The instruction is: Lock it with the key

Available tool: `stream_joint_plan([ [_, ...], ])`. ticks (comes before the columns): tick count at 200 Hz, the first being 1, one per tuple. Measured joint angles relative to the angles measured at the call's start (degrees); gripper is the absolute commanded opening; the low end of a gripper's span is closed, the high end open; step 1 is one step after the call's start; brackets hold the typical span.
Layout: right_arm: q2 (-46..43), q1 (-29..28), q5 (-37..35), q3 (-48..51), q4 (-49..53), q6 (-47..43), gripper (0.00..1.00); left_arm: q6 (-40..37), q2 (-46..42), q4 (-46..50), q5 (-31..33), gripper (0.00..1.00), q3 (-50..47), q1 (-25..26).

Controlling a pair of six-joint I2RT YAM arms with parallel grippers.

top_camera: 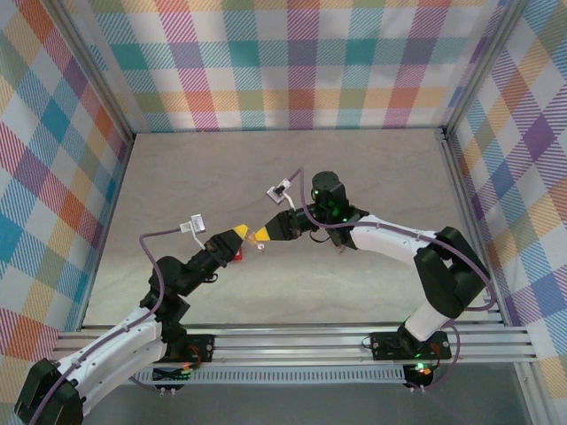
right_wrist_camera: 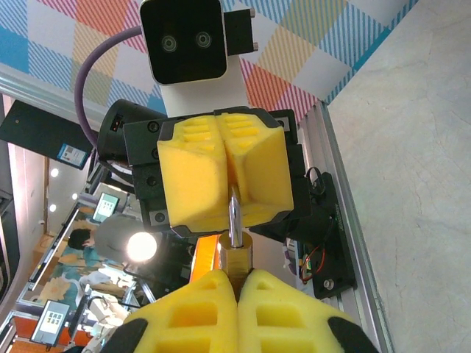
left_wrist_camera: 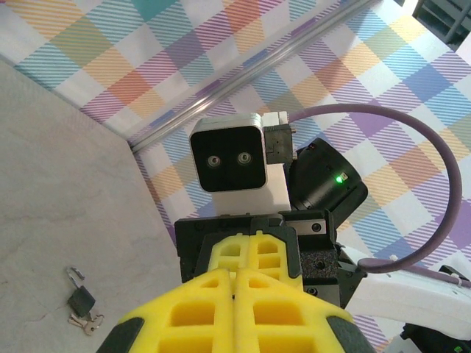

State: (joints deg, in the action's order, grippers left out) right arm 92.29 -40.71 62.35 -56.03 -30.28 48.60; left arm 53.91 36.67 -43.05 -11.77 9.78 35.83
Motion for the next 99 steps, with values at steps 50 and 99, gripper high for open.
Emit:
stream_joint_plan([
  [50, 0.24, 0.59, 0.83, -0.79, 0.57, 0.04, 0.00, -0.57, 0.70, -1.31, 1.79, 0.00, 0.00, 1.20],
  [99, 0.72, 1.29, 1.62, -1.03, 0.44, 0.44, 0.00, -0.83, 2.08, -2.64, 3.65, 0.00, 0.00, 2.45],
])
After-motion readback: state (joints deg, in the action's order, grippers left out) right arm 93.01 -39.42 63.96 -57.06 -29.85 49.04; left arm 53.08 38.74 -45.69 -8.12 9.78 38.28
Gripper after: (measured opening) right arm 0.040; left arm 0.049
